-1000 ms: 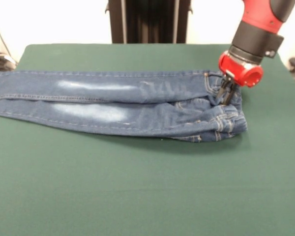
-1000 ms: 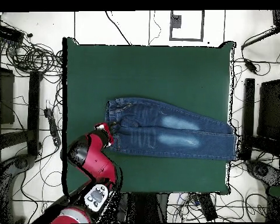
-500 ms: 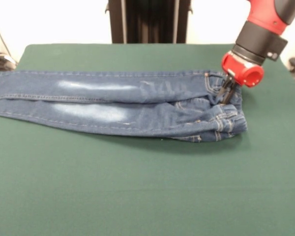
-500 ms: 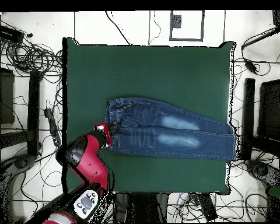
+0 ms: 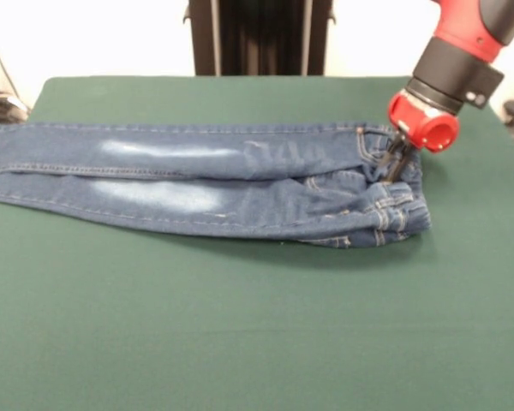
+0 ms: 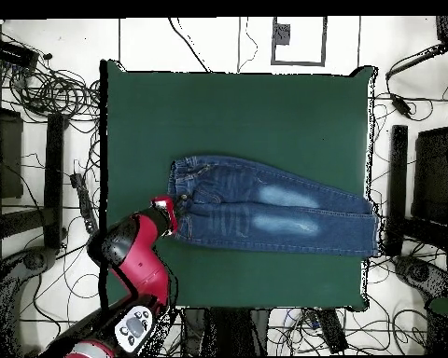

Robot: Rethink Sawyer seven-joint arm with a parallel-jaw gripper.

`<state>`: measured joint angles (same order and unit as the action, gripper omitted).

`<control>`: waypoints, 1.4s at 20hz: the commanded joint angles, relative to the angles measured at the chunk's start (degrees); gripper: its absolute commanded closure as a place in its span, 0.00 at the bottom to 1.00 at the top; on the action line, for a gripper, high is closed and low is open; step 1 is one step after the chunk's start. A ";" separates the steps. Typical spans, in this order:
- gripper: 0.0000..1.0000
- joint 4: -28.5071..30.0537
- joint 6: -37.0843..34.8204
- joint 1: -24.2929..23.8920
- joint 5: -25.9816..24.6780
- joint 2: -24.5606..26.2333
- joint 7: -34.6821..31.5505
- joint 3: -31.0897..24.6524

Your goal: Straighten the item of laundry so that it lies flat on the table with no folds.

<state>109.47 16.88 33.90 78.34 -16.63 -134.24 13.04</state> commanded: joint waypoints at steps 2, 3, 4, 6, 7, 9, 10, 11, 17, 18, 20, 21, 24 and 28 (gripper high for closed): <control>0.00 5.17 3.60 -2.89 19.40 3.70 -6.23 -27.80; 0.00 5.49 5.86 -4.01 21.43 3.20 -4.50 -29.85; 0.00 5.75 7.21 -4.64 22.48 2.94 -3.25 -30.91; 0.00 6.27 7.50 -5.09 22.30 2.78 -1.54 -31.10; 0.00 6.35 6.59 -4.78 21.02 2.92 -1.81 -30.19; 0.00 7.81 8.19 -5.94 21.90 2.17 1.21 -31.30; 0.00 8.49 7.39 -6.25 20.85 1.95 1.73 -31.01; 0.00 8.81 7.79 -6.62 20.75 1.83 2.03 -31.36; 0.00 10.14 5.55 -6.89 14.62 2.11 0.08 -29.21; 0.00 10.15 4.32 -6.62 12.48 2.32 -1.50 -28.12; 0.00 10.59 4.04 -6.68 10.77 2.38 -1.16 -27.47; 0.00 10.86 4.19 -6.77 10.24 2.36 -0.37 -27.31; 0.00 11.83 4.39 -6.95 9.17 2.18 1.60 -26.79; 0.00 13.25 4.41 -7.15 7.79 1.63 1.92 -25.88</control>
<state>114.07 34.76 26.19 88.69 -22.69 -134.24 -2.23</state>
